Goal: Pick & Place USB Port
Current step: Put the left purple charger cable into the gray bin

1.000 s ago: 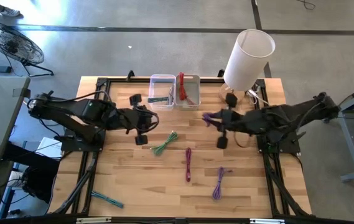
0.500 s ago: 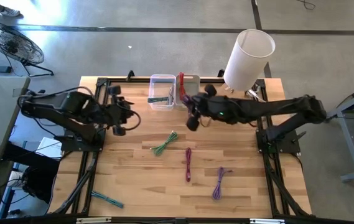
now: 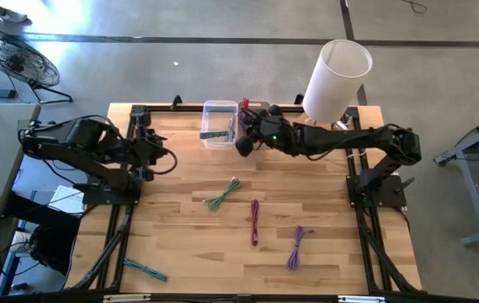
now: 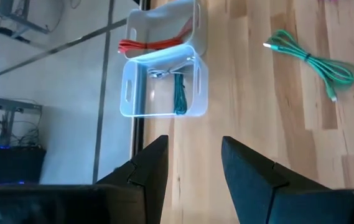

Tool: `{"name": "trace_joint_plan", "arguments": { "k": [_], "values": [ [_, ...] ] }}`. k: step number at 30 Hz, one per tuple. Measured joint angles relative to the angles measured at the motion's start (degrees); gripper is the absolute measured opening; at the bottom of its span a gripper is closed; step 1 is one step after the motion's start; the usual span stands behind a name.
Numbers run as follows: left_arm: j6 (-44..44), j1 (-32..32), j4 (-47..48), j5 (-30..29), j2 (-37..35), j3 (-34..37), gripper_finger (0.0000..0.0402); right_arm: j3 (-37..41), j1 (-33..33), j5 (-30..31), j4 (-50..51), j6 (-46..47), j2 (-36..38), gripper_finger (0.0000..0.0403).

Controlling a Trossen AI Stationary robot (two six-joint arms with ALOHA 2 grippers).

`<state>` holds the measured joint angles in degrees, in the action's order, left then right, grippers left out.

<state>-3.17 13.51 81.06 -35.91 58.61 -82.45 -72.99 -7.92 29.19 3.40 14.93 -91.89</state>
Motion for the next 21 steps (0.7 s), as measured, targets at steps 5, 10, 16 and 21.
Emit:
{"name": "trace_joint_plan", "arguments": {
  "k": [5, 10, 16, 21],
  "values": [
    [0.0, 0.0, 0.0, 2.0, 0.0, 2.9, 0.0144, 0.0, -2.6, 2.1, 0.2, 0.1, 0.0, 0.0016],
    [0.0, 0.0, 0.0, 2.7, 0.0, 7.0, 0.0144, 0.0, -5.8, 2.3, 1.0, 2.4, -0.2, 0.0016],
    [0.0, 0.0, -0.1, 3.2, 0.0, 10.1, 0.0144, 0.0, -8.4, 0.3, 3.7, 7.3, -2.5, 0.0016],
    [0.0, 0.0, -0.1, 3.7, 0.0, 10.4, 0.0144, 0.0, -9.6, -0.1, 5.5, 9.7, -5.0, 0.0016]
  ]
}}
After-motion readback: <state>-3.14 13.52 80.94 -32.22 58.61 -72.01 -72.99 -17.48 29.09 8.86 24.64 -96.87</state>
